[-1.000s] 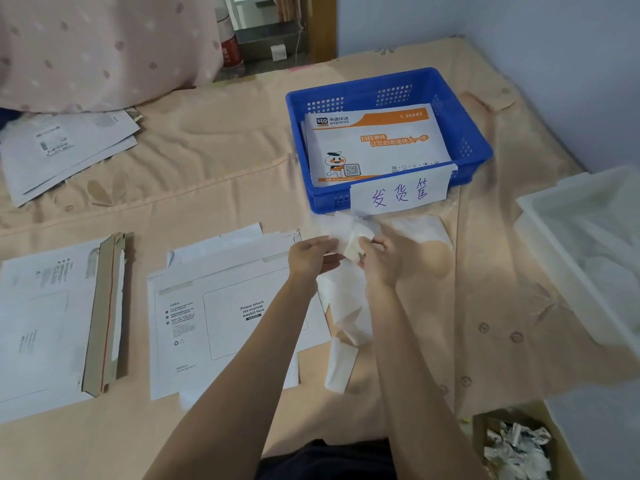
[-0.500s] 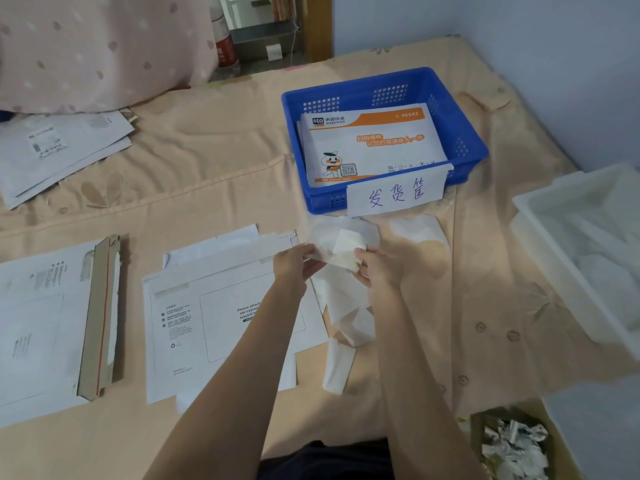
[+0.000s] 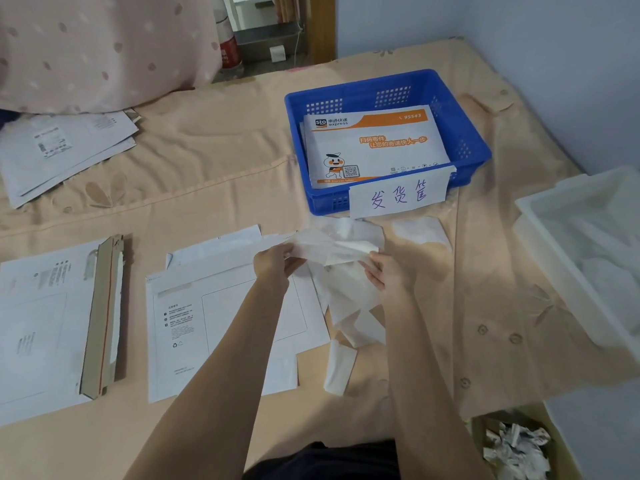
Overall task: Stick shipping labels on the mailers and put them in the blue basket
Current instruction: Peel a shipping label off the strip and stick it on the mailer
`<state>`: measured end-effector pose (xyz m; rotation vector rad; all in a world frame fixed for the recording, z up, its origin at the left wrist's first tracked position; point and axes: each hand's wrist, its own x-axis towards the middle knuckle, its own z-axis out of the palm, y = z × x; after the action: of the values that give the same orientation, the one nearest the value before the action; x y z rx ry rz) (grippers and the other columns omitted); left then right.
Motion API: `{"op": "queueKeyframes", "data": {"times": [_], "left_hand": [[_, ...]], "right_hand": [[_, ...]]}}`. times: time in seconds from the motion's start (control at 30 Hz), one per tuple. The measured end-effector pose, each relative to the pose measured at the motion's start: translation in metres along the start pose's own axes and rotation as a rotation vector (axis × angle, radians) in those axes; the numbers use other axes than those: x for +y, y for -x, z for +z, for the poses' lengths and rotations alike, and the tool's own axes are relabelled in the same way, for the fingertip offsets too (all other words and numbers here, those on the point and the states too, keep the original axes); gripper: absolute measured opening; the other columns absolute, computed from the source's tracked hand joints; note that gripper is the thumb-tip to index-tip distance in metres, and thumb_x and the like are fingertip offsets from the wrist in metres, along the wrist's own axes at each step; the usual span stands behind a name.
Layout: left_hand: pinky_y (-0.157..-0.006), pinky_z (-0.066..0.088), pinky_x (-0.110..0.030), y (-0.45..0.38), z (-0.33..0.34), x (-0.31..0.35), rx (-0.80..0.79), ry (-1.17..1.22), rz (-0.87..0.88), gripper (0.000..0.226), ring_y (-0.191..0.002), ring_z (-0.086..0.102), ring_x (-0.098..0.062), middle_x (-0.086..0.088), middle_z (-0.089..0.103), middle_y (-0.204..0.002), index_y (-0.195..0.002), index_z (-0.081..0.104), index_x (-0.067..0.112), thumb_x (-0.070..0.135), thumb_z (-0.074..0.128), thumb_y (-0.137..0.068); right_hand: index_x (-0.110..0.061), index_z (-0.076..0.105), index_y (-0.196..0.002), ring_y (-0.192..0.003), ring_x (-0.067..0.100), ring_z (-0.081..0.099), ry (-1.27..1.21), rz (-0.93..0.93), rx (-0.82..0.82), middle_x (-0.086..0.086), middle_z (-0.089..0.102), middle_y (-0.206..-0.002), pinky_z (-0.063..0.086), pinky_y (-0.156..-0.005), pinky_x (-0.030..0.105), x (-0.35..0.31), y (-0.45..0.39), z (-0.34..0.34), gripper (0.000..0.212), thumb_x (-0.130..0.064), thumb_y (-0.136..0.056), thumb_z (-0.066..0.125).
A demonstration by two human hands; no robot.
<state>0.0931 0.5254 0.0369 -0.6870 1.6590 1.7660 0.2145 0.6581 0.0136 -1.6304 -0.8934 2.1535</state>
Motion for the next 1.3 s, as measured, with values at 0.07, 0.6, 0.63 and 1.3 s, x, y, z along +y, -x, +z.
{"op": "queueKeyframes", "data": {"times": [0.07,0.6,0.63,1.3], "left_hand": [[-0.066,0.059,-0.032,0.001,-0.001,-0.001,0.006,0.018,-0.002,0.005,-0.067,0.064,-0.027,-0.013,0.061,-0.084,-0.089,0.058,-0.004,-0.008,0.057,-0.085],[-0.063,0.060,-0.031,-0.007,-0.016,0.001,0.055,0.067,0.006,0.013,-0.065,0.064,-0.027,-0.015,0.060,-0.085,-0.075,0.054,0.000,-0.008,0.058,-0.085],[-0.061,0.059,-0.031,-0.007,-0.017,0.001,0.056,0.078,0.011,0.014,-0.066,0.063,-0.027,-0.015,0.060,-0.086,-0.074,0.054,-0.001,-0.008,0.058,-0.085],[-0.055,0.056,-0.021,0.023,0.026,-0.013,-0.283,-0.129,0.119,0.024,-0.053,0.067,-0.019,-0.017,0.065,-0.085,-0.074,0.050,0.007,-0.011,0.063,-0.083]], "right_hand": [[-0.013,0.059,-0.107,-0.098,0.017,0.068,-0.008,-0.001,0.006,0.001,0.060,-0.082,0.047,-0.046,0.009,0.000,0.001,0.001,0.020,-0.003,-0.090,0.058],[-0.014,0.059,-0.076,-0.048,0.006,0.063,-0.065,-0.069,0.065,0.004,0.062,-0.079,0.049,-0.047,0.010,-0.002,0.009,0.001,0.021,0.004,-0.087,0.059],[-0.013,0.059,-0.074,-0.047,0.006,0.063,-0.083,-0.084,0.088,0.005,0.061,-0.075,0.049,-0.048,0.011,-0.002,0.010,0.002,0.022,0.006,-0.086,0.059],[-0.009,0.064,-0.084,-0.054,0.016,0.068,-0.366,-0.285,0.029,0.008,0.063,-0.094,0.055,-0.055,0.023,-0.036,0.039,-0.009,0.011,-0.018,-0.089,0.067]]}}
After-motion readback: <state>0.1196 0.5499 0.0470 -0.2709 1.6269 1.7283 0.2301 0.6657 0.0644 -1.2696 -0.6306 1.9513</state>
